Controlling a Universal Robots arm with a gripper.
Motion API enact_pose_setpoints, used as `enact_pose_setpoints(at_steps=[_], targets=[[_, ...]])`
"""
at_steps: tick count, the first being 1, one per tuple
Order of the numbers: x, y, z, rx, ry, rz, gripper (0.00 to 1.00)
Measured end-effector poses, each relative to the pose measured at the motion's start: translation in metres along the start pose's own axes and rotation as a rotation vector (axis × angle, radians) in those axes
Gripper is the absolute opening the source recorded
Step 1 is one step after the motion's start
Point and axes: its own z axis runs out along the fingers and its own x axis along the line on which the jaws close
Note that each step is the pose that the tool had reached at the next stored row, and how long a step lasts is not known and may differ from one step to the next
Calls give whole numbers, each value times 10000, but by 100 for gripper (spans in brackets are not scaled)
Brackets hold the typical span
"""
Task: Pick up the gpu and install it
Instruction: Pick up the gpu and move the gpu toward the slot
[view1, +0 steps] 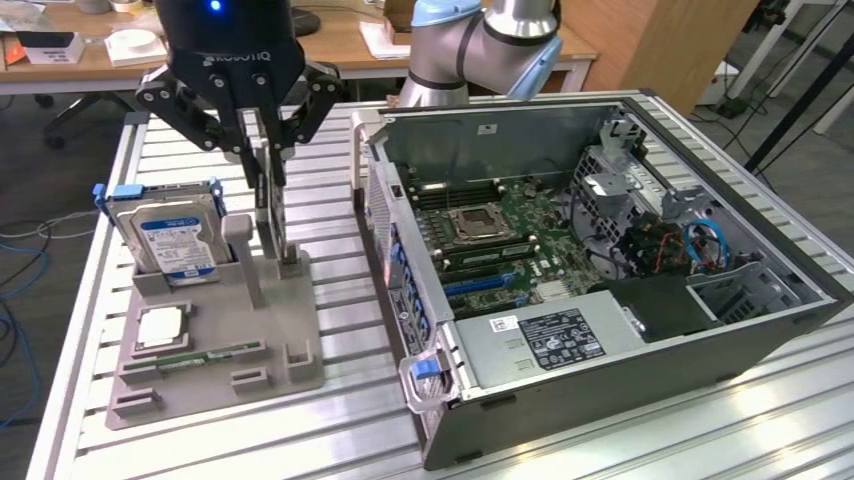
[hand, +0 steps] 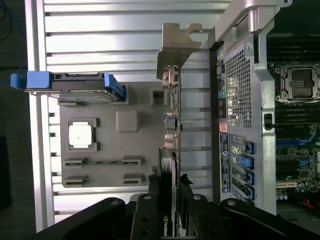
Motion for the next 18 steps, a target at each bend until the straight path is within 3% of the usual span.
enact_pose_setpoints(at_steps=[18], targets=[[-99,6,2,1,1,0,26]])
